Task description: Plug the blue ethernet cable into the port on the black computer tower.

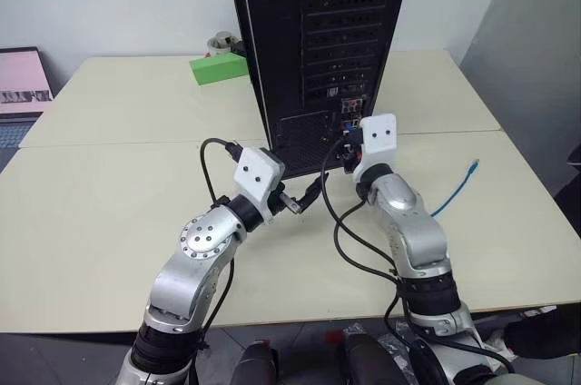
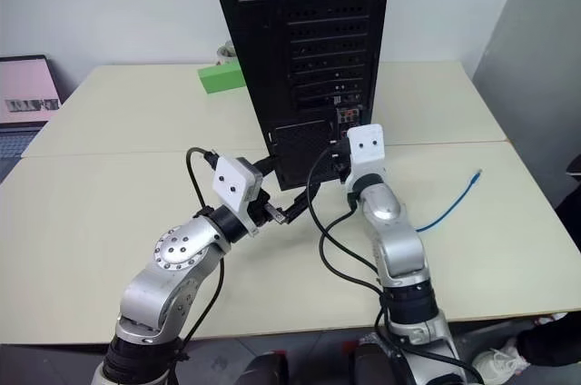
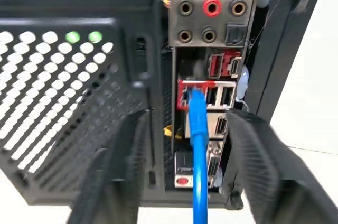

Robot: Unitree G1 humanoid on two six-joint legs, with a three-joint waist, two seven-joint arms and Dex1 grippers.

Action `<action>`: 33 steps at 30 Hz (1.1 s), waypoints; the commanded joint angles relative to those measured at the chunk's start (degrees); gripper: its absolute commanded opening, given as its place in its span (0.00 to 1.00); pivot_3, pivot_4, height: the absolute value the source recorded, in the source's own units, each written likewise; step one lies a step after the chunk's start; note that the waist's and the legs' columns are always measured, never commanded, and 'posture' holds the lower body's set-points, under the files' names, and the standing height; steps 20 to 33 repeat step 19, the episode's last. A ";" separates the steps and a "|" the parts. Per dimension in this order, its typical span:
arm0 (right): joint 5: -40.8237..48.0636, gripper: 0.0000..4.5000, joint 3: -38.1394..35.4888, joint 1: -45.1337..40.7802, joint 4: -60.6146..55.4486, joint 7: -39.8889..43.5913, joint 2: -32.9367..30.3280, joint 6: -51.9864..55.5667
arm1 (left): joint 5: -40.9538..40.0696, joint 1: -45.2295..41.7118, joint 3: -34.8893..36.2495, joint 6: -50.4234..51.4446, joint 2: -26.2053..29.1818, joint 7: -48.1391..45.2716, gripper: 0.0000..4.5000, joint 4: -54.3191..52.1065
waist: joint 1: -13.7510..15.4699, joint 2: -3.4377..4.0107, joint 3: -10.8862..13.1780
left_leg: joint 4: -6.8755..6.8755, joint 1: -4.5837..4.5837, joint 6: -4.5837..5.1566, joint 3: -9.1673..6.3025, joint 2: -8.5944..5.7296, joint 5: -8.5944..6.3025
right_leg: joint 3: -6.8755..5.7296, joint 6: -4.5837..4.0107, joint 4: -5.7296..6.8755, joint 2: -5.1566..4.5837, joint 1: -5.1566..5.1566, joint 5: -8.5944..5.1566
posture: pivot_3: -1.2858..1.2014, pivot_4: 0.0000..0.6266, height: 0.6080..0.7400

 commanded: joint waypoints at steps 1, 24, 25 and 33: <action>2.77 0.76 -1.20 0.32 -7.97 4.31 -3.25 3.31 | -2.06 -0.22 2.86 5.02 0.04 1.41 1.00 -2.20 | 0.29 0.00 0.00 | 0.00 0.00 0.00 0.00 -0.01 0.00 | 0.00 0.00 -0.01 0.00 0.00 0.00 | 0.52 0.24 1.00; 23.33 1.00 -15.16 3.94 -4.93 38.33 -32.41 -0.56 | -15.04 2.29 15.12 11.69 16.95 -14.02 1.00 -5.21 | 1.15 -0.09 0.08 | -0.05 0.01 0.01 0.00 0.00 0.00 | -0.10 0.05 -0.65 -0.01 0.30 0.02 | 0.52 0.24 1.00; 23.33 1.00 -15.16 3.94 -4.93 38.33 -32.41 -0.56 | -15.04 2.29 15.12 11.69 16.95 -14.02 1.00 -5.21 | 1.15 -0.09 0.08 | -0.05 0.01 0.01 0.00 0.00 0.00 | -0.10 0.05 -0.65 -0.01 0.30 0.02 | 0.52 0.24 1.00; 23.33 1.00 -15.16 3.94 -4.93 38.33 -32.41 -0.56 | -15.04 2.29 15.12 11.69 16.95 -14.02 1.00 -5.21 | 1.15 -0.09 0.08 | -0.05 0.01 0.01 0.00 0.00 0.00 | -0.10 0.05 -0.65 -0.01 0.30 0.02 | 0.52 0.24 1.00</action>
